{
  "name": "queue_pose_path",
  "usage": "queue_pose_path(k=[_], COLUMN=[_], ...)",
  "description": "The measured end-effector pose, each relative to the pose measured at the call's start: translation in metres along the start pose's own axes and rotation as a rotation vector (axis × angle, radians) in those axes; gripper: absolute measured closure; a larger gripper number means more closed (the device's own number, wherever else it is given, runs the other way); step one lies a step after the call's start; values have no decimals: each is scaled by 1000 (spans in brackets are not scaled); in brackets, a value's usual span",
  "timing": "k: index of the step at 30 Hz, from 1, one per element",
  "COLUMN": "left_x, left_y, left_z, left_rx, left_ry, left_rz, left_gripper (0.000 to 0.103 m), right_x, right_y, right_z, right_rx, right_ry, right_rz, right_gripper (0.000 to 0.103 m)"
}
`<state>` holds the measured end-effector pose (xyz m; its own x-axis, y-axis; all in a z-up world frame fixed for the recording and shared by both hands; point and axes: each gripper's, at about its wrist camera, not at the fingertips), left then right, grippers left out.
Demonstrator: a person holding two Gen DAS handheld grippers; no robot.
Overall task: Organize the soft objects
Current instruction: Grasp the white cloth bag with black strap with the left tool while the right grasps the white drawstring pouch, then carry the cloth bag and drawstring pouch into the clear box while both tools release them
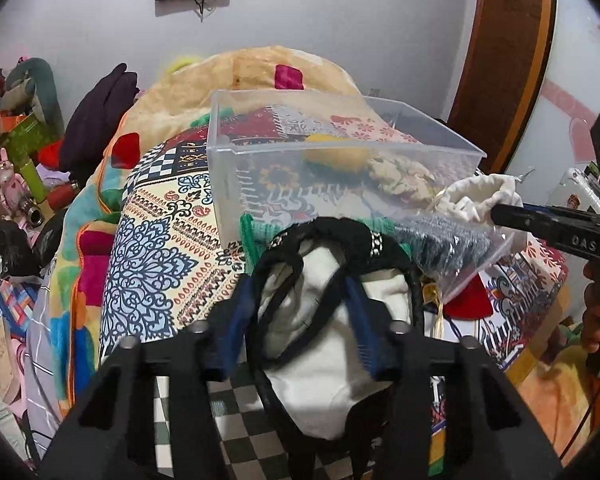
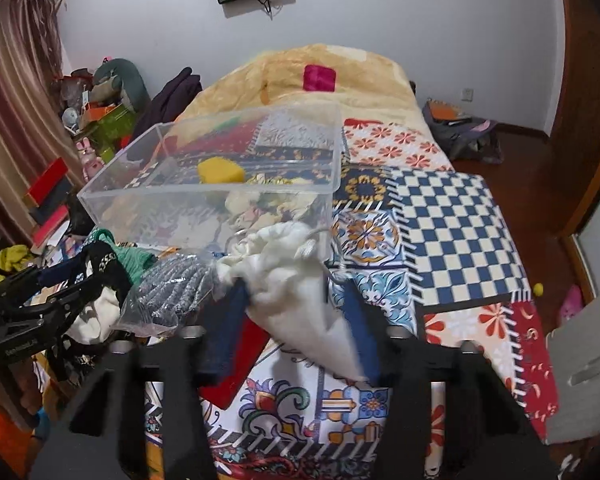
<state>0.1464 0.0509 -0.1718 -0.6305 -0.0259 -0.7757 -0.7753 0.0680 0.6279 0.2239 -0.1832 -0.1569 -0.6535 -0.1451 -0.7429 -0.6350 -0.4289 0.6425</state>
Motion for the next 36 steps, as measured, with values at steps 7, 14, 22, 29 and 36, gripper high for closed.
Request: queue_pose_path(k=[7, 14, 22, 29, 36], left_x=[2, -13, -49, -85, -126], left_y=[14, 47, 79, 88, 88], left_z=[-4, -12, -12, -8, -15], left_rx=[42, 67, 87, 94, 82], left_ry=[-8, -23, -16, 13, -26], left_rz=[-13, -99, -204, -277, -346], left_gripper=[96, 97, 98, 98, 98], right_x=[2, -7, -26, -44, -63], right_y=[7, 35, 68, 80, 73], right_z=[5, 10, 23, 32, 40], right_rx=[-6, -11, -28, -47, -48], right_ry=[7, 23, 51, 71, 84], right_rz=[-30, -109, -210, -282, -326], right_gripper=[92, 93, 93, 93, 93])
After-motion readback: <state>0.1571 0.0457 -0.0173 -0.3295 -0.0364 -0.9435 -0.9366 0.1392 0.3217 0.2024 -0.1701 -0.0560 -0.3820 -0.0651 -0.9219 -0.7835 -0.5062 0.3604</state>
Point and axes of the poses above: each gripper's, at about its wrist camera, not at the fingertips, and y roughly against the way its jaws point, z to its left, x to its underside, and after that the axes turned 7 degrees about -z, right-handed
